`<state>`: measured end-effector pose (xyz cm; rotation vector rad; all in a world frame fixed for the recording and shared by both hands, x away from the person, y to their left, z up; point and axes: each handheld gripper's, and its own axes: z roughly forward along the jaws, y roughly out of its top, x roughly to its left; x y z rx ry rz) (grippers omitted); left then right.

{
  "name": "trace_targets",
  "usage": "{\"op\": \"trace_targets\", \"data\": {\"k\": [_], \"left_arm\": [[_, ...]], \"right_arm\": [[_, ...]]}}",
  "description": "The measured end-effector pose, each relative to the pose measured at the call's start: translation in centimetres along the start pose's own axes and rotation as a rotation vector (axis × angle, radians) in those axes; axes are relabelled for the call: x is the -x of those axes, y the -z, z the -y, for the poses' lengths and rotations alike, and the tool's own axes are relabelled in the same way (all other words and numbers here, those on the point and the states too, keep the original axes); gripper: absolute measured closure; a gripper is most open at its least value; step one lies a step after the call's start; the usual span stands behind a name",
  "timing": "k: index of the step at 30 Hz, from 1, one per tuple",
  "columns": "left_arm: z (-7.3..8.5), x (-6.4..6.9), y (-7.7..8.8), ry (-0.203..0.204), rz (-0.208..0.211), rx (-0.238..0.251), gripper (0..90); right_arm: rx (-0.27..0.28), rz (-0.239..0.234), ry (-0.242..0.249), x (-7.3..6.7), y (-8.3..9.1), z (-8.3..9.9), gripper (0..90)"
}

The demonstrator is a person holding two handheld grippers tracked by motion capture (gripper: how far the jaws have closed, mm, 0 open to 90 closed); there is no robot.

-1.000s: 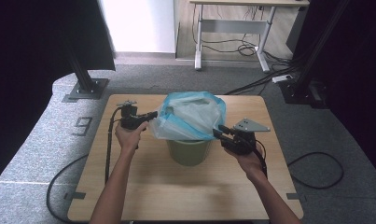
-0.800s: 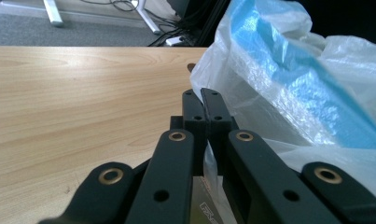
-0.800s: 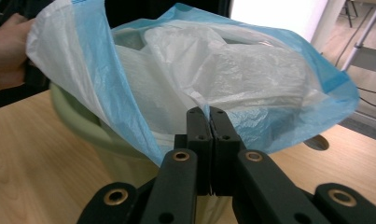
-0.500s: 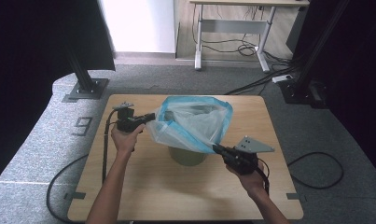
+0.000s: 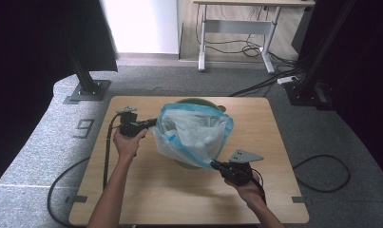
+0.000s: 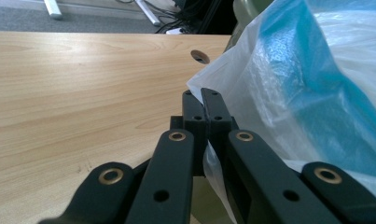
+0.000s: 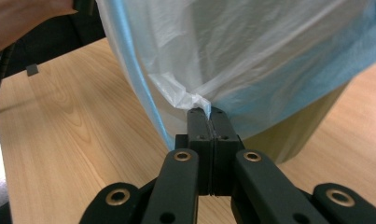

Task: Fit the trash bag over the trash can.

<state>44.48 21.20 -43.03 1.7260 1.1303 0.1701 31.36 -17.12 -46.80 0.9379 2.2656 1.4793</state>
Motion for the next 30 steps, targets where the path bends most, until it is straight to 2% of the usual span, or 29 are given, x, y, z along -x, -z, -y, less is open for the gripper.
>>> {"op": "trace_targets", "data": {"k": [3,10,13,15,21,25,29,30], "left_arm": [[0.0,-0.1,-0.5,-0.006,-0.018,-0.014,89.8],[0.0,0.1,-0.9,-0.005,-0.016,-0.016,89.8],[0.0,0.1,-0.8,-0.01,-0.016,-0.014,89.7],[0.0,0.0,-0.6,-0.009,-0.017,-0.01,89.7],[0.0,0.2,-0.4,-0.013,-0.023,0.0,89.7],[0.1,0.1,-0.4,-0.005,-0.02,0.002,89.7],[0.1,0.1,-0.4,-0.005,-0.029,0.004,89.7],[0.1,0.1,-0.4,-0.006,-0.031,0.006,89.7]], "right_arm": [[-0.019,0.025,-0.004,0.8,-0.5,0.6,88.3],[-0.027,0.078,-0.011,2.4,-1.0,1.7,87.3],[-0.011,0.095,-0.006,2.6,-0.3,1.7,71.9],[0.033,0.121,-0.009,2.8,0.9,1.6,62.0],[0.114,0.197,-0.044,4.1,4.1,0.1,52.2],[0.119,0.2,-0.028,4.4,5.3,-0.7,49.6],[0.113,0.138,-0.062,4.4,5.6,0.2,47.4],[0.124,0.106,-0.077,4.4,5.6,0.6,47.4]]}}
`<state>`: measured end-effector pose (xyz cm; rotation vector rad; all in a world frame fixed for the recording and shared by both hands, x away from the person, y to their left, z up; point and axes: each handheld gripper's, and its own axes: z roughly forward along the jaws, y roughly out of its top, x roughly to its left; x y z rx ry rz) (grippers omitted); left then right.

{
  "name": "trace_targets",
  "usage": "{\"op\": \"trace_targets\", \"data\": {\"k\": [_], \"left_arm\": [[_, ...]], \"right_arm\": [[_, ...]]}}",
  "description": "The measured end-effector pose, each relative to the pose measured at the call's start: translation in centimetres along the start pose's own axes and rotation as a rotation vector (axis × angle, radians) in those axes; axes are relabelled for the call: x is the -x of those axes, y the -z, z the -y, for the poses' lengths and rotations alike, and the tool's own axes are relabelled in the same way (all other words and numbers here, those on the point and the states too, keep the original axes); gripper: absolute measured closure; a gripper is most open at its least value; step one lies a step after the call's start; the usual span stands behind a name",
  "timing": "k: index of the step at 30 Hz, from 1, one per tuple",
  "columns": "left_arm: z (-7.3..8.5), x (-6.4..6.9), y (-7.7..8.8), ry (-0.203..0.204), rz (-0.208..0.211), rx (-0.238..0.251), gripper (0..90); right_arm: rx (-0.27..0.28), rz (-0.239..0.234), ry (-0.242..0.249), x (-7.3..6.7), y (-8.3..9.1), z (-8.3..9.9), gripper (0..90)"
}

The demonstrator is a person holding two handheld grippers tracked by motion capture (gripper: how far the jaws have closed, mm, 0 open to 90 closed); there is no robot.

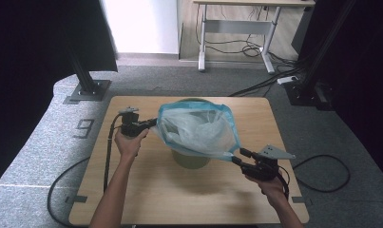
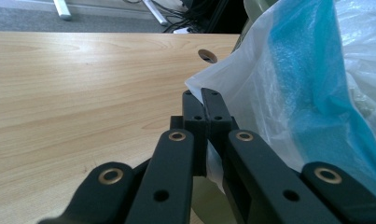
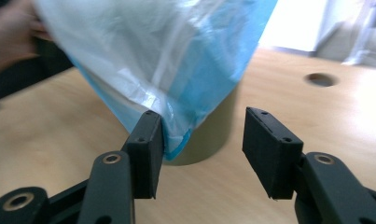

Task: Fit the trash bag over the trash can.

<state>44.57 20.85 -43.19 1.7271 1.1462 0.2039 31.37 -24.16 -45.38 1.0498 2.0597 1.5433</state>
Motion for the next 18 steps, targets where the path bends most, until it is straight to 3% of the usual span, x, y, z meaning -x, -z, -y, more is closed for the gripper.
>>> {"op": "trace_targets", "data": {"k": [2,3,6,9,14,18], "left_arm": [[0.0,0.0,0.1,0.0,0.0,0.002,89.7],[0.0,0.0,0.2,-0.003,-0.003,0.007,89.7],[-0.1,0.0,0.4,0.001,-0.005,0.012,89.7],[-0.1,0.0,0.5,0.001,-0.005,0.015,89.7],[-0.1,0.0,0.4,0.007,-0.002,0.015,89.7],[-0.1,0.1,0.3,0.006,-0.001,0.015,89.7]], "right_arm": [[0.012,-0.025,-0.016,0.1,0.2,0.4,47.2],[0.027,-0.054,-0.048,0.2,0.7,1.2,47.0],[0.049,-0.041,-0.061,0.6,1.3,1.1,47.2],[0.087,-0.06,-0.09,1.0,2.1,0.4,47.4],[0.1,-0.017,-0.042,1.2,2.4,-1.3,47.1],[0.108,0.022,0.014,1.7,1.2,-3.5,46.5]]}}
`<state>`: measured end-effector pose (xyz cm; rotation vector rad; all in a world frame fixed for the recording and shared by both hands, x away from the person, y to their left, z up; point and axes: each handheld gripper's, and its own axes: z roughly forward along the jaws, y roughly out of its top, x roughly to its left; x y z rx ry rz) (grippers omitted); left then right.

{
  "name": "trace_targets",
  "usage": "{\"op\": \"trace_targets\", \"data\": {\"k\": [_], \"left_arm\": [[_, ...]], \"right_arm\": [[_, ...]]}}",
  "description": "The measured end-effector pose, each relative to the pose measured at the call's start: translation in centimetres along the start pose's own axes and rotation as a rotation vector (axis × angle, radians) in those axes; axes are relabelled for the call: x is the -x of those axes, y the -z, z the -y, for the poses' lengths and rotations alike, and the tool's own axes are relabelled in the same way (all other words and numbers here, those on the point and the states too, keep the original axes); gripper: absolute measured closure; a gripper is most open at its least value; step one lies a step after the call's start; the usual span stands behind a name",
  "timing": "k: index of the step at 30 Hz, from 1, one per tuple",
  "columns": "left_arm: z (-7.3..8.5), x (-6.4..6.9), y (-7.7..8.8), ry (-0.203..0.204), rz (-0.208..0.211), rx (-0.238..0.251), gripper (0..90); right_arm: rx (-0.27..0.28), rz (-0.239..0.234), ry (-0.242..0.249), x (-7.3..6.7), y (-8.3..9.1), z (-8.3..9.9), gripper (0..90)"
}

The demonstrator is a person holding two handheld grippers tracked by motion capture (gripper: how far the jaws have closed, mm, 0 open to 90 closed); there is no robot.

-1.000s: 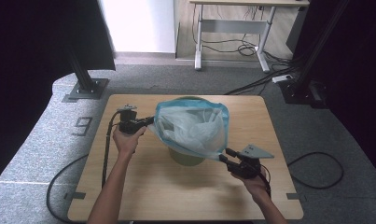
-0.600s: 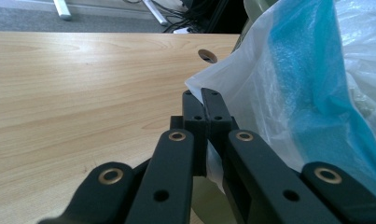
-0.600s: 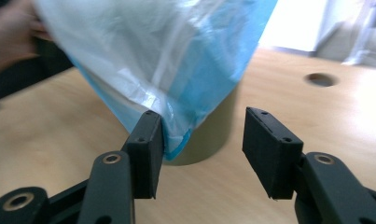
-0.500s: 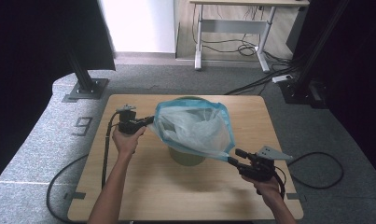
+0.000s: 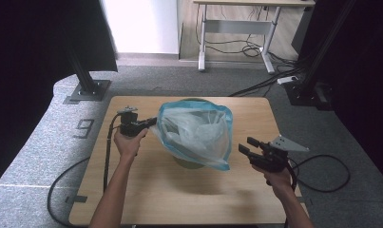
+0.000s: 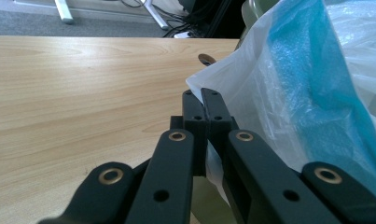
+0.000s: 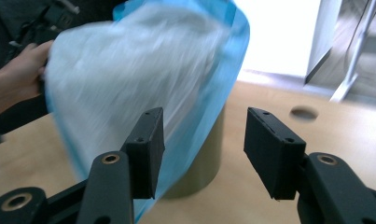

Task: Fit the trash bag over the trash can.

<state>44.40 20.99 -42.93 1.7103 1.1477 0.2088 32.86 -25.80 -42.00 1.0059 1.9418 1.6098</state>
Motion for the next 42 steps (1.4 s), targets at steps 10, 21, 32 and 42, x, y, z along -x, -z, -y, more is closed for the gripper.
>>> {"op": "trace_targets", "data": {"k": [10,21,32,42], "left_arm": [[-0.2,0.1,0.1,-0.01,0.008,0.014,89.7],[-0.1,-0.1,0.1,-0.004,0.024,0.017,89.7],[-1.1,-0.2,-0.1,0.01,0.028,0.026,89.7],[-1.2,-0.9,-1.7,0.033,0.006,-0.02,89.7]], "right_arm": [[-0.014,0.047,0.092,1.2,-6.2,-5.2,45.0],[-0.087,0.073,0.143,2.7,-12.0,-6.0,60.7],[-0.062,0.133,0.154,3.1,-12.4,-6.9,86.9],[-0.087,0.18,-0.011,5.2,-14.3,-6.1,86.9]]}}
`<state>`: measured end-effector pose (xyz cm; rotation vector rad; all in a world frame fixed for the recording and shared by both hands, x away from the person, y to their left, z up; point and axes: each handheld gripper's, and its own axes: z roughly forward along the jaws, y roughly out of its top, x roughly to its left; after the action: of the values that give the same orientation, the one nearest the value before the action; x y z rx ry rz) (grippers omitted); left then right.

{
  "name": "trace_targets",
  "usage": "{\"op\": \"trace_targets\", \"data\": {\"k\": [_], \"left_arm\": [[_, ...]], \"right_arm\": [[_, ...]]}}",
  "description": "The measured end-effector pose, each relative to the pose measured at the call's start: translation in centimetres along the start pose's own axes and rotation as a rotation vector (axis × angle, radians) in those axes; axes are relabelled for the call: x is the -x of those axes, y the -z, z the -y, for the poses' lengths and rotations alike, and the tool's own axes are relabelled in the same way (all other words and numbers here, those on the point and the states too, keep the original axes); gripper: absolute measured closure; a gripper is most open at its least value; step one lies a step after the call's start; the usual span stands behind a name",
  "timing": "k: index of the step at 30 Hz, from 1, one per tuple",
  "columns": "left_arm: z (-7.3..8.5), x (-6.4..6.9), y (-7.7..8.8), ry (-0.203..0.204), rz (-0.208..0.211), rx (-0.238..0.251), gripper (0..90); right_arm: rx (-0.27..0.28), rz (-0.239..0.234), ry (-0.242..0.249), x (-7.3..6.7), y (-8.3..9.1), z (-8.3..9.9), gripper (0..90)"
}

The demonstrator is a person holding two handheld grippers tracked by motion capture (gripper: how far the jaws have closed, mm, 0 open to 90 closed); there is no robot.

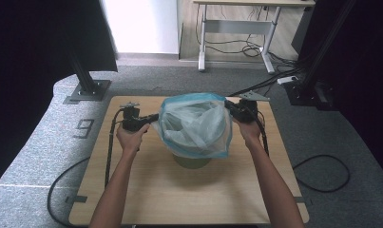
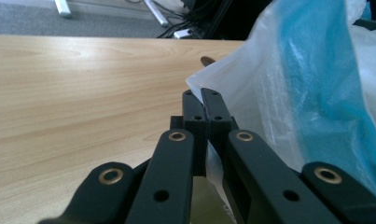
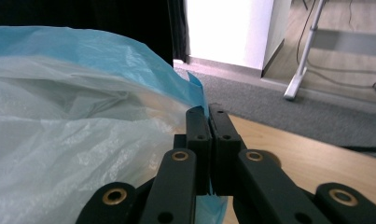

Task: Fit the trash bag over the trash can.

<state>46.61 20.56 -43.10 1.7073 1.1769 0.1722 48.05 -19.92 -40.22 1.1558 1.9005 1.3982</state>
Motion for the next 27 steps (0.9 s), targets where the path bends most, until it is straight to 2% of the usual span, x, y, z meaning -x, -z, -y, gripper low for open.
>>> {"op": "trace_targets", "data": {"k": [3,5,8,11,15,18,23,26,27], "left_arm": [[0.2,-0.3,-0.8,0.008,0.002,-0.013,89.7],[0.3,-0.5,-1.3,0.014,0.003,-0.025,89.7],[0.5,-0.7,-1.9,0.017,0.005,-0.038,89.8],[0.6,-0.8,-2.4,0.024,0.008,-0.051,89.8],[1.0,-1.1,-3.4,0.037,0.005,-0.095,89.8],[1.4,-1.1,-3.7,0.034,0.008,-0.112,89.8],[2.2,-1.0,-3.8,0.018,0.018,-0.147,89.8],[2.4,-0.8,-3.8,0.006,0.015,-0.152,89.8],[2.5,-0.7,-3.7,0.004,0.015,-0.151,89.7]], "right_arm": [[-0.019,-0.015,-0.062,0.5,-0.9,0.7,86.9],[-0.041,-0.021,-0.085,0.7,-1.5,1.1,87.0],[-0.075,-0.038,-0.104,0.8,-2.5,1.9,87.3],[-0.08,-0.05,-0.112,0.7,-3.0,2.3,87.5],[-0.146,-0.061,-0.137,0.6,-4.4,3.9,87.9],[-0.194,-0.055,-0.145,0.7,-4.8,5.0,88.0],[-0.225,-0.056,-0.176,1.2,-4.7,6.6,88.1],[-0.258,-0.06,-0.174,1.3,-4.5,7.8,88.0],[-0.248,-0.056,-0.171,1.4,-4.4,8.1,87.7]]}}
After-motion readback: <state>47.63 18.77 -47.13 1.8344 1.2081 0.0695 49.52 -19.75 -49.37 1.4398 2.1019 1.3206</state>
